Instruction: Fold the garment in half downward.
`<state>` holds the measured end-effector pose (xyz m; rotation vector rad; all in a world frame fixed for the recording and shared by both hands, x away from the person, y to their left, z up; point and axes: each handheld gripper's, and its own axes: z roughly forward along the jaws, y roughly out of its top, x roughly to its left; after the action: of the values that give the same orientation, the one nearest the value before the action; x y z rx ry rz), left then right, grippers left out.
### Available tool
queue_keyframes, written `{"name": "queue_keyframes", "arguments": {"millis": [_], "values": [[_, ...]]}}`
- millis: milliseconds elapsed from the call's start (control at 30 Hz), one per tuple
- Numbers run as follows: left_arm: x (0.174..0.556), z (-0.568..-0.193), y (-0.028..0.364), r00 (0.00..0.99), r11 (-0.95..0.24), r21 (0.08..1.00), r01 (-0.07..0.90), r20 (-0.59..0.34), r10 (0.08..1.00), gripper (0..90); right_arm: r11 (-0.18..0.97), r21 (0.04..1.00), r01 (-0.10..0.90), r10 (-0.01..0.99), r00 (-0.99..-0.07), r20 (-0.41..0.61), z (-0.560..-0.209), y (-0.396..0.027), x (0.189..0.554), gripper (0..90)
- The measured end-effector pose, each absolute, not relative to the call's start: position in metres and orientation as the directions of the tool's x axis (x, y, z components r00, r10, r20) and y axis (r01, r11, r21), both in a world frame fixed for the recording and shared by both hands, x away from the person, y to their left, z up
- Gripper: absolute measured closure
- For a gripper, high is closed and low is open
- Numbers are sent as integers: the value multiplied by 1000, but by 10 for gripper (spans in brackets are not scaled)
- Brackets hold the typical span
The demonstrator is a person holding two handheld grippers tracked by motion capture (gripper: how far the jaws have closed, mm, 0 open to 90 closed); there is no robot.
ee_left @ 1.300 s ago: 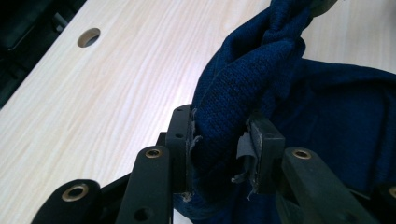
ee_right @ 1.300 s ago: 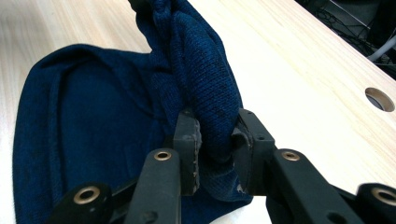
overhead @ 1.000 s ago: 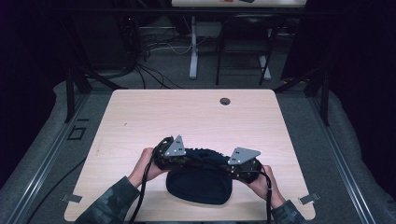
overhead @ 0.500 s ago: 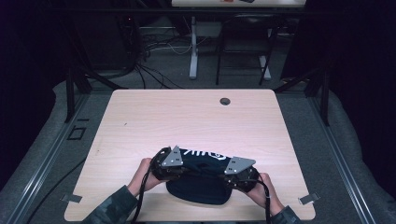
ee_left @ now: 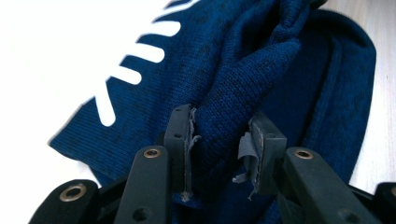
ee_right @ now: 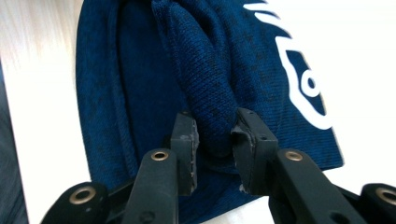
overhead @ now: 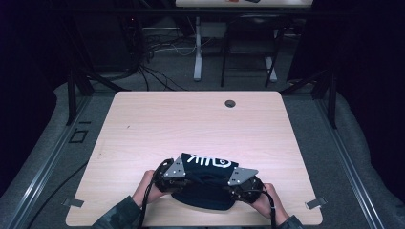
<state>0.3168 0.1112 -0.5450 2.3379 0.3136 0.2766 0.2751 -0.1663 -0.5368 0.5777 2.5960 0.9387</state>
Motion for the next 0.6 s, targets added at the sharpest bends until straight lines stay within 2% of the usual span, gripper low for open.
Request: {"name": "queue_keyframes", "arguments": {"millis": [267, 367, 533, 600], "values": [[313, -553, 113, 949, -695, 698, 174, 70, 308, 581, 697, 660, 280, 471, -873, -127, -544, -169, 272, 662], [310, -555, 115, 947, -699, 695, 169, 83, 312, 565, 692, 661, 288, 475, -873, -116, -545, -170, 271, 648], [303, -551, 123, 935, -686, 702, 193, 80, 344, 465, 694, 653, 303, 480, -871, -106, -544, -175, 268, 585], [301, -549, 128, 930, -680, 706, 200, 81, 358, 455, 690, 654, 312, 487, -868, -100, -544, -177, 267, 578]]}}
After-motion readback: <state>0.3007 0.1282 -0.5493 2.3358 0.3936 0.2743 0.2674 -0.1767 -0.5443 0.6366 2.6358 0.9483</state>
